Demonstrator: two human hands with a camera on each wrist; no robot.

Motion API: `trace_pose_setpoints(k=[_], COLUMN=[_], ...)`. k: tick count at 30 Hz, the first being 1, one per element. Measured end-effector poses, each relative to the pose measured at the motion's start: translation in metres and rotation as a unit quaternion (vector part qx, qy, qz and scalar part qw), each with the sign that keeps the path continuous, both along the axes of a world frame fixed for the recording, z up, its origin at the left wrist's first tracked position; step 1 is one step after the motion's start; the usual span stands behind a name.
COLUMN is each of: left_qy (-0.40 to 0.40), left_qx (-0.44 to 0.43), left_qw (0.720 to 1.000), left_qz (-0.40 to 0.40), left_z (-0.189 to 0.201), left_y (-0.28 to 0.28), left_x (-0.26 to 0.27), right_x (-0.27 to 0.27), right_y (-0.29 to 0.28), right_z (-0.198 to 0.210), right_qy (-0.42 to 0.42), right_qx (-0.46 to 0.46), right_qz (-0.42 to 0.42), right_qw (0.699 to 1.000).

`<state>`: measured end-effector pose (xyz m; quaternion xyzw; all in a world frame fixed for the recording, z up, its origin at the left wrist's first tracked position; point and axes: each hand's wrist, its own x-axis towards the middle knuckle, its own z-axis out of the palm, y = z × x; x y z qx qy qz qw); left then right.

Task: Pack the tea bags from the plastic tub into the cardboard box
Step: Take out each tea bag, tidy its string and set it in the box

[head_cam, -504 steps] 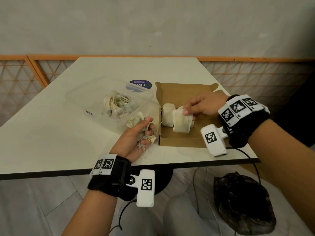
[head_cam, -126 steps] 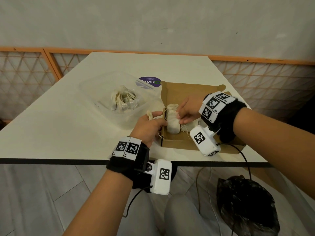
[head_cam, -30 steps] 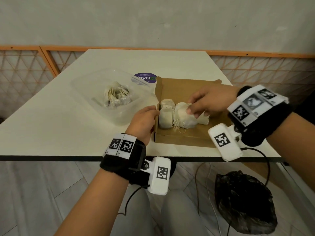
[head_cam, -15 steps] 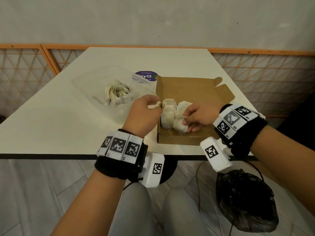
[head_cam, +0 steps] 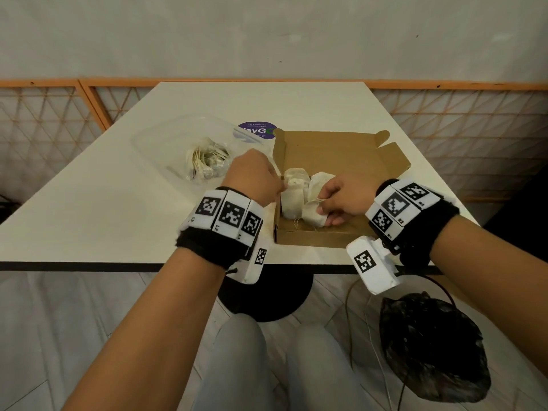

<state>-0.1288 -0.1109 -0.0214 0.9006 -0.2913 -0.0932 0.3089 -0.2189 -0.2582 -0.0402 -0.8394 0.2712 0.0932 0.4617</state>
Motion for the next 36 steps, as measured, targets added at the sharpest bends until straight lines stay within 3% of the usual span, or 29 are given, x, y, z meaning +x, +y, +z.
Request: trace_pose_setpoints(k=[6, 11, 15, 17, 24, 32, 36], left_qy=[0.038, 0.158, 0.306, 0.328, 0.171, 0.071, 0.04], left_qx=[-0.004, -0.165, -0.214, -0.227, -0.137, -0.132, -0.041], left_qw=[0.997, 0.973, 0.926, 0.915, 0.975, 0.988, 0.994], left_qz=[-0.061, 0.018, 0.06, 0.061, 0.034, -0.031, -0.098], left_z=[0.012, 0.0, -0.014, -0.021, -0.035, -0.018, -0.006], left_y=[-0.006, 0.009, 0.013, 0.013, 0.019, 0.013, 0.002], left_x=[-0.016, -0.013, -0.017, -0.018, -0.015, -0.018, -0.029], right_x=[-0.002, -0.01, -0.003, 0.006, 0.031, 0.023, 0.006], right_y=[-0.003, -0.006, 0.002, 0.009, 0.018, 0.008, -0.01], right_z=[0.007, 0.037, 0.047, 0.041, 0.011, 0.019, 0.036], right_qy=[-0.002, 0.002, 0.012, 0.02, 0.032, 0.033, 0.029], right_qx=[-0.055, -0.126, -0.006, 0.038, 0.005, -0.016, -0.052], right_qz=[0.022, 0.052, 0.077, 0.078, 0.026, 0.018, 0.015], right_qw=[0.998, 0.991, 0.997, 0.996, 0.999, 0.999, 0.998])
